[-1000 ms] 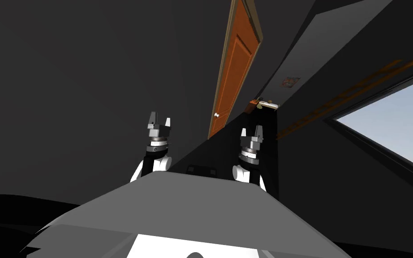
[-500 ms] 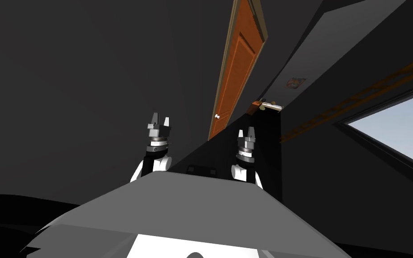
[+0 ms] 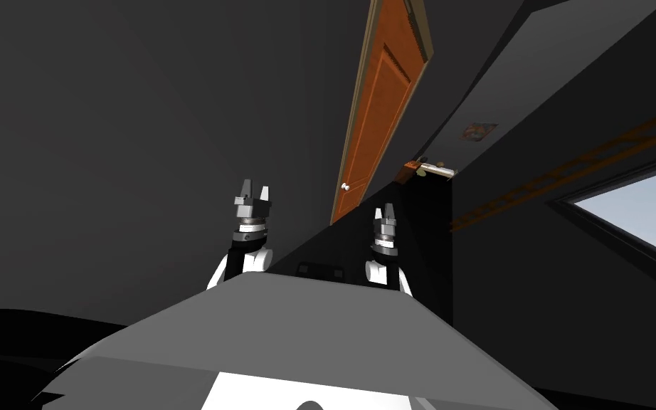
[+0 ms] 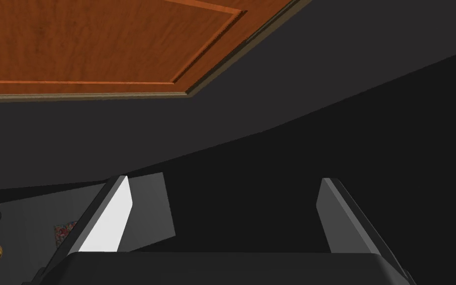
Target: Pull the door open
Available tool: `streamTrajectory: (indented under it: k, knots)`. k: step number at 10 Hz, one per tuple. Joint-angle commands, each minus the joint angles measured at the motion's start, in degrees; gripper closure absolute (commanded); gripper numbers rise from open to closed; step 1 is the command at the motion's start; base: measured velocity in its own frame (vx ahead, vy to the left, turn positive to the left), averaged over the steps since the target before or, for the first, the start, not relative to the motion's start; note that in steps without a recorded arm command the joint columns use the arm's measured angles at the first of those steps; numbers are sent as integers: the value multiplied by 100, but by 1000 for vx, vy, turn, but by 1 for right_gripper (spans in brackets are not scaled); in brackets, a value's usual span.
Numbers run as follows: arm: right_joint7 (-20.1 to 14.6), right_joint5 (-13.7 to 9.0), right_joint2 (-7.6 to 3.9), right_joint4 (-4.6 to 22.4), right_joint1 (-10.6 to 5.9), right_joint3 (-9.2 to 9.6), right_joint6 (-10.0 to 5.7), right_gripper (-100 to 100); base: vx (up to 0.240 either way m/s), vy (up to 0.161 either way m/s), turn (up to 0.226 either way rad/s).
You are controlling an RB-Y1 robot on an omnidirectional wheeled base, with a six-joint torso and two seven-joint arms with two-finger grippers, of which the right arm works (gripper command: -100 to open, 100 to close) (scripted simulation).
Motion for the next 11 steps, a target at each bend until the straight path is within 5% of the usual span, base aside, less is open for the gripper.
streamTrajectory:
  k: [1,11]
  knots:
    - [207,43,-19,193,-86,11,-29,-100,78,-83,60]
    - [1548,304,-160,1647,-698,16,-299,-100,91,-88,76]
